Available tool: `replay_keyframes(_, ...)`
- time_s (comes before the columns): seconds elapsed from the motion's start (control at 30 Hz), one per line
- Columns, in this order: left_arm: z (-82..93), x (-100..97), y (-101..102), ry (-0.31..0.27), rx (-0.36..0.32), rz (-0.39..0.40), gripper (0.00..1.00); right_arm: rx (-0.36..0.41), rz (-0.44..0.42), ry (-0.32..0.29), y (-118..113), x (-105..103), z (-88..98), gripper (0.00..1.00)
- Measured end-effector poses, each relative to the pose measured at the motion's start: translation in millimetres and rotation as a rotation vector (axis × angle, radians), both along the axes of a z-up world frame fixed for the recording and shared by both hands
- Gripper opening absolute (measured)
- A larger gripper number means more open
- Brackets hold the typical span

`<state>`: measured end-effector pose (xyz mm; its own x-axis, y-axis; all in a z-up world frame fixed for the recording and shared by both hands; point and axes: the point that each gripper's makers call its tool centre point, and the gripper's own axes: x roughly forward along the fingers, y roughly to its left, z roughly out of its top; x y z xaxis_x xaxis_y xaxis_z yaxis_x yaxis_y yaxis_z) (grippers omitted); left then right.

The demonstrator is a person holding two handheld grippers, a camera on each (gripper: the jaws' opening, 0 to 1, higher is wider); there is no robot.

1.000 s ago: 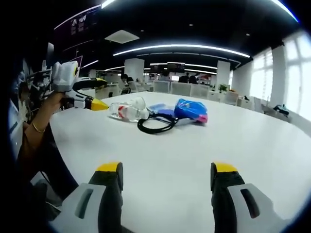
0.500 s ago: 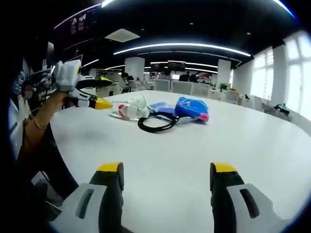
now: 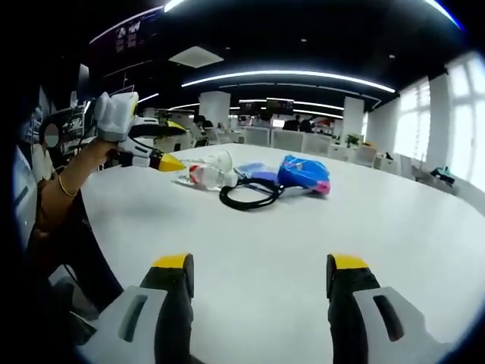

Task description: Arrange the tabletop items into an orderly group along one side of the table until the central work area is clear of visible clutter.

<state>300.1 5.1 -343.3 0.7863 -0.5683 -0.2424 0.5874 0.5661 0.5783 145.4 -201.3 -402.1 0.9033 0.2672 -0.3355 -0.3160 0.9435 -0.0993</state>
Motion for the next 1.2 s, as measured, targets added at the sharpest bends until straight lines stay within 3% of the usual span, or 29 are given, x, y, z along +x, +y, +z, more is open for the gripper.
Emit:
replay_keyframes(0.2,-2.4,2.6,-6,0.011,0.007,-0.016,0.64,0.001,-0.008,0.012,-3,-2,-2.5,0.68)
replay_keyframes(0.53,-8.5,10.2,-11,0.010,0.083,-0.029,0.57,0.004,0.001,0.018,-3,-3,-4.7,0.67)
replay_keyframes(1.2,-17.0,24.3,-27,0.036,0.157,-0.052,0.57,0.010,0.010,0.026,-5,0,-7.1,0.66)
